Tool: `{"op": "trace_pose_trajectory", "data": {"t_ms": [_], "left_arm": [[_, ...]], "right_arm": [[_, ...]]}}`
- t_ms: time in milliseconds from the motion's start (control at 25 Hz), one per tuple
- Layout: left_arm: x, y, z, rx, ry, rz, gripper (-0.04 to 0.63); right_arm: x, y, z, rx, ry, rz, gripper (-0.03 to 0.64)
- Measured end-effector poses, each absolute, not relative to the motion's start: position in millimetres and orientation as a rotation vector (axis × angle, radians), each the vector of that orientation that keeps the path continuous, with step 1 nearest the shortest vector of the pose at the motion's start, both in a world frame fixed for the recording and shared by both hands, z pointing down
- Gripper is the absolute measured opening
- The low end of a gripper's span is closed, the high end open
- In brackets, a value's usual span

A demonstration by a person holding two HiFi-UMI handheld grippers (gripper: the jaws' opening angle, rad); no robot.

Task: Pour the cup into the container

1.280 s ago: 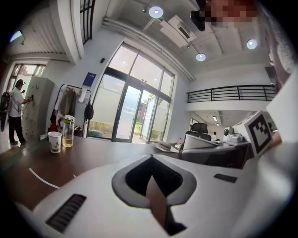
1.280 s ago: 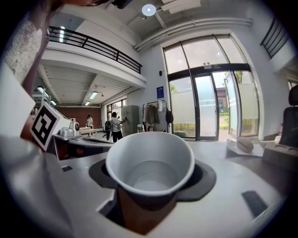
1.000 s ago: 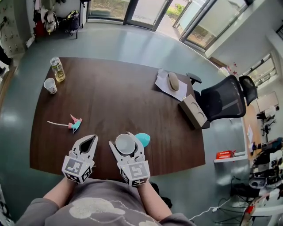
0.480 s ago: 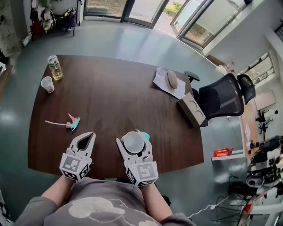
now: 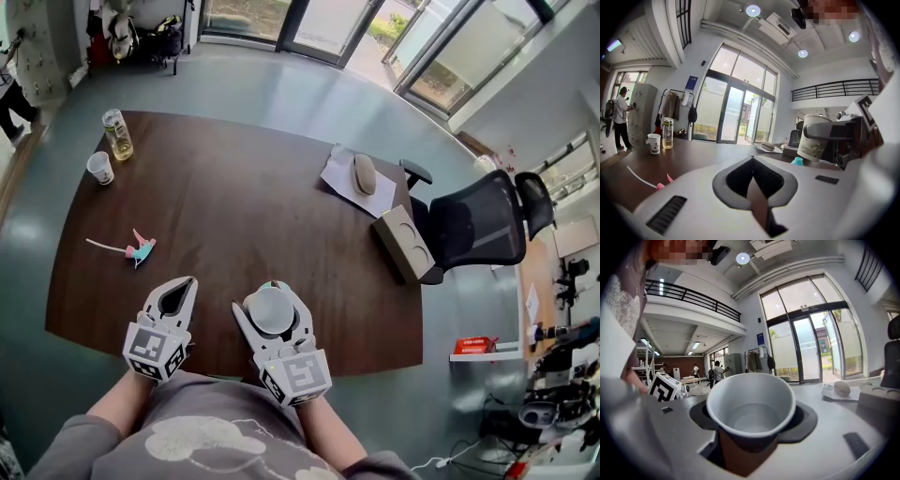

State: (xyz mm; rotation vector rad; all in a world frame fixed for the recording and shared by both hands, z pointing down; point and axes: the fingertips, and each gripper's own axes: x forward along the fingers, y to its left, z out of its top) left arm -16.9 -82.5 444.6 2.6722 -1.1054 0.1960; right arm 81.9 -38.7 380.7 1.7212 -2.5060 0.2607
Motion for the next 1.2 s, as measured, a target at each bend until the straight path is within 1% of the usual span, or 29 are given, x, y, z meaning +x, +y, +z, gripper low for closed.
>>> {"op": "trace_pose_trajectory", "data": {"t_ms": [440, 680, 960, 1200], "left_arm": [[50, -46, 441, 2.644, -1.205, 0.204, 0.006], [78, -37, 444, 2.631, -1.247, 0.198, 0.006], [82, -35, 441, 2.621, -1.274, 0.217, 0.006], [76, -43, 446, 2.638, -1.215, 0.25, 0.006]], "right_arm": [[153, -6, 384, 1.639, -2.563, 0.265, 0.301], [196, 5, 401, 1.631, -2.518, 0.296, 0.301], [218, 4, 422, 1.618, -2.437, 0.303, 0.301], [210, -3, 432, 1.625, -2.364, 0.31, 0.301]]}}
